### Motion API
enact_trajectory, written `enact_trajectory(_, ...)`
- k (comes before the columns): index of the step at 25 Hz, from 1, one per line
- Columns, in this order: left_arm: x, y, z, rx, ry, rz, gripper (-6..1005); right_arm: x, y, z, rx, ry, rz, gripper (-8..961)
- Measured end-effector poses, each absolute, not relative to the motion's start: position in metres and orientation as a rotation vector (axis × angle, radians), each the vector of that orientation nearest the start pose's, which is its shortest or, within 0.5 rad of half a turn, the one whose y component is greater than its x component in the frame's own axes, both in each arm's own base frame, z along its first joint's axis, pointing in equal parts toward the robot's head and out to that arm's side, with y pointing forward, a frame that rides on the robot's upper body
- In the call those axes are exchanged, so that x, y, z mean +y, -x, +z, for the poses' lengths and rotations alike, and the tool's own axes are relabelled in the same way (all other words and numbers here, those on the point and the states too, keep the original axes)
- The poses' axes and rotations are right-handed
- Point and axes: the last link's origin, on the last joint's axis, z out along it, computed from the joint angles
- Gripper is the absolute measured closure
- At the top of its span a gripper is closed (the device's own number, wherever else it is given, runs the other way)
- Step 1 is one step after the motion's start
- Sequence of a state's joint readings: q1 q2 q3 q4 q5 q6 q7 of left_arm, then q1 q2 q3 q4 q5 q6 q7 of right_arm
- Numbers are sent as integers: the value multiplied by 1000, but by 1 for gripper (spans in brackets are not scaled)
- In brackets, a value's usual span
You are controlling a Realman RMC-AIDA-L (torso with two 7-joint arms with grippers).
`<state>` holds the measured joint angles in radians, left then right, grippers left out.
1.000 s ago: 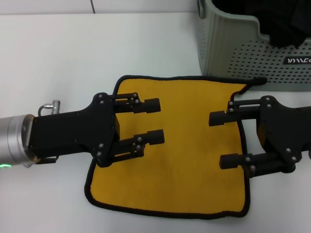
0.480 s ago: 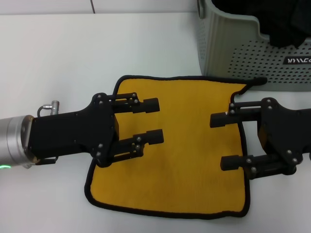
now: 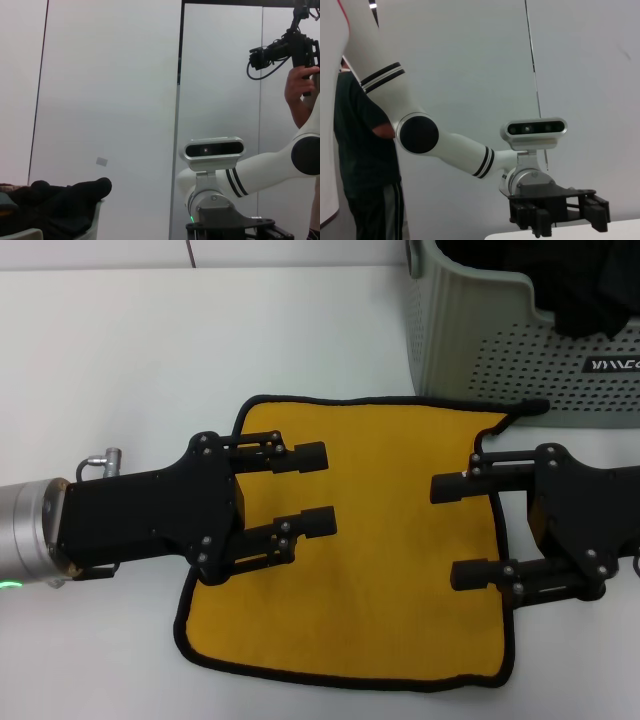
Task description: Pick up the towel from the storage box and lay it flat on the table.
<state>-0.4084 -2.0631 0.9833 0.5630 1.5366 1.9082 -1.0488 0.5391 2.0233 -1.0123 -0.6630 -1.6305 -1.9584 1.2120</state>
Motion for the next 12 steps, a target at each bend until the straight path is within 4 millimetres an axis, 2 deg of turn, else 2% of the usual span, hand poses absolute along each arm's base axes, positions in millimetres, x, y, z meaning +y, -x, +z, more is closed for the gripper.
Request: enact_trajectory(12,263,234,3,-128,2781,-1291,481,298,-189,3,12,3007,1221,262)
